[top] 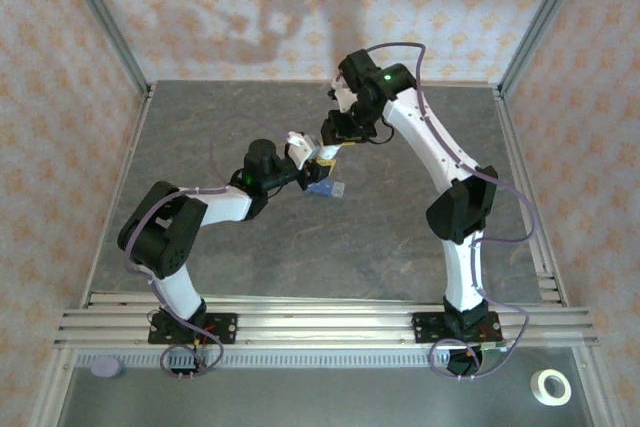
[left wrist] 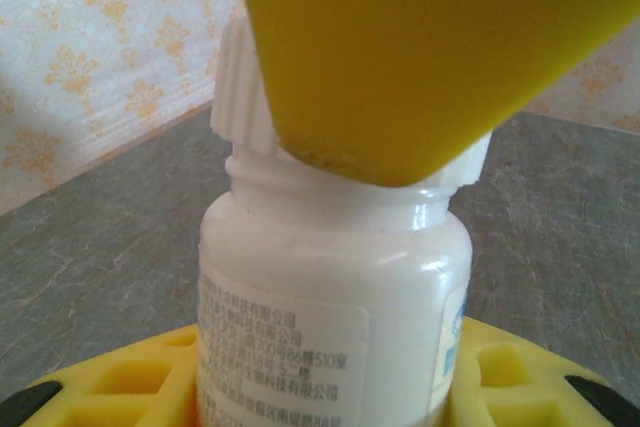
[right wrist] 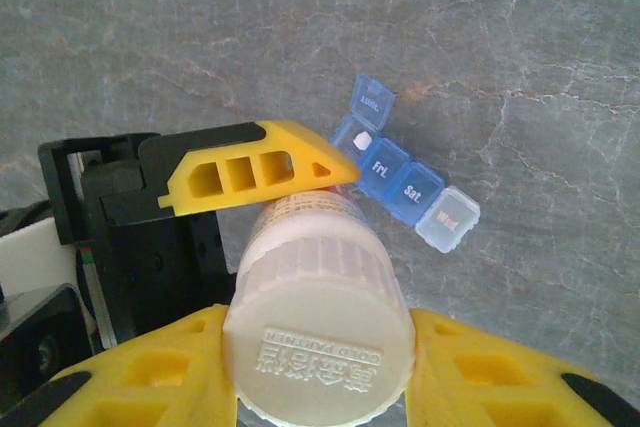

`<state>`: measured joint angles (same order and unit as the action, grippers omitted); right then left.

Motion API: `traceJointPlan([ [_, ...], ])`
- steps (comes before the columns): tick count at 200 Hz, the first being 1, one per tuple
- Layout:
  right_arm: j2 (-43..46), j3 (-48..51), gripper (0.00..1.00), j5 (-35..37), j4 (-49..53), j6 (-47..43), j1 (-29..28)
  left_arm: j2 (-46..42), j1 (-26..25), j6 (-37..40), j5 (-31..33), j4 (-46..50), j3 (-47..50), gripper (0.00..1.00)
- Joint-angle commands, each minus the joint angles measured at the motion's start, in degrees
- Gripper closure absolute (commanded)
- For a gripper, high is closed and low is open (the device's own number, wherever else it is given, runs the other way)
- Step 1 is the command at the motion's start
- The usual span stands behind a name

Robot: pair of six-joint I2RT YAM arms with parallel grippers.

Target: Sort the pills into containers

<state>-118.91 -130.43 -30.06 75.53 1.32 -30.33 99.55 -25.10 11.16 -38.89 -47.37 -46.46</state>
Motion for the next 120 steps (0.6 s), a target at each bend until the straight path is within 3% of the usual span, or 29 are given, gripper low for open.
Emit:
traceJointPlan([
  [1, -2.8, -4.0, 0.59, -1.7, 4.3, -4.0, 0.0, -2.7, 0.3, 3.6, -2.5, 0.9, -1.1, 1.0],
  [38, -4.4, -4.1, 0.58, -4.4, 4.9, -4.0, 0.0, -3.0, 0.2, 2.0, -2.5, -0.3, -1.2, 1.0],
  [86, -0.6, 7.2, 0.6, -11.2, -6.2, 6.0, -0.1, -1.9, 0.2, -4.0, -1.1, -7.4, -1.1, 1.0],
  [120, -0.3, 6.8, 0.6, -10.7, -6.5, 8.3, -0.6, -1.6, 0.3, -3.9, -1.3, -6.6, -1.5, 1.0],
])
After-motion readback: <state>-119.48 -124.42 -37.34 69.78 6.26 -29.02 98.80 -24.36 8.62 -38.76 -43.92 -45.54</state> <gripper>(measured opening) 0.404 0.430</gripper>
